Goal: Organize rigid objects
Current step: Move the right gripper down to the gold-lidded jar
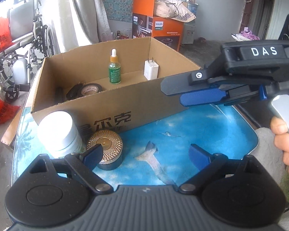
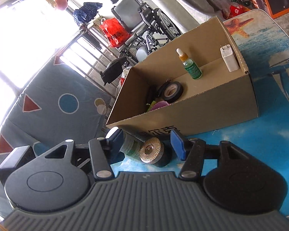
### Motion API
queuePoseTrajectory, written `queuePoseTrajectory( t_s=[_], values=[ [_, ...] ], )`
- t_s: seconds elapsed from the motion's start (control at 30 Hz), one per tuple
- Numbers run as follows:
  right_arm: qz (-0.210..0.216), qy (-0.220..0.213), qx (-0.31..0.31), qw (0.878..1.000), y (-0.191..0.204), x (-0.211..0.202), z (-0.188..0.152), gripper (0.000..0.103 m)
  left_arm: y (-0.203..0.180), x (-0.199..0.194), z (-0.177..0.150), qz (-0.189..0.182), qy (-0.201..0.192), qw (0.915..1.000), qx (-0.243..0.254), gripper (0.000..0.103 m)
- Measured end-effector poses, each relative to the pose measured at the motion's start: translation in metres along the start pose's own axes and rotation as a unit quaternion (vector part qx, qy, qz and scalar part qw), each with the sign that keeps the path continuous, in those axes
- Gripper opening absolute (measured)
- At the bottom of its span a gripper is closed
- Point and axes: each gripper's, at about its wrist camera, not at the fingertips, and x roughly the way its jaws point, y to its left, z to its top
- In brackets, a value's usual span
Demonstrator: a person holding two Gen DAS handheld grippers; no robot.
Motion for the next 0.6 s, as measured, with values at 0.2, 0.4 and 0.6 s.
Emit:
queuePoseTrajectory(
  t_s=[0.2, 0.4, 0.6],
  values=[
    [-0.007, 0.025, 0.007, 1.0, -0.008, 0.028, 0.003, 0.054, 0.004, 0.024, -0.022, 0.016, 0.008, 0.9998, -0.013, 0.096],
    [-0.004, 0.057, -0.003, 0.998, -0.008, 0.068, 0.008, 0.052, 0.013, 0.046, -0.03, 0.058, -0.004, 0.9983, -0.007, 0.092],
    [-0.005, 0.093, -0.013, 0.996, -0.012, 0.113, 0.012, 0.049, 0.02, 0.062, -0.033, 0.058, 0.0, 0.9982, -0.011, 0.09]
  ],
)
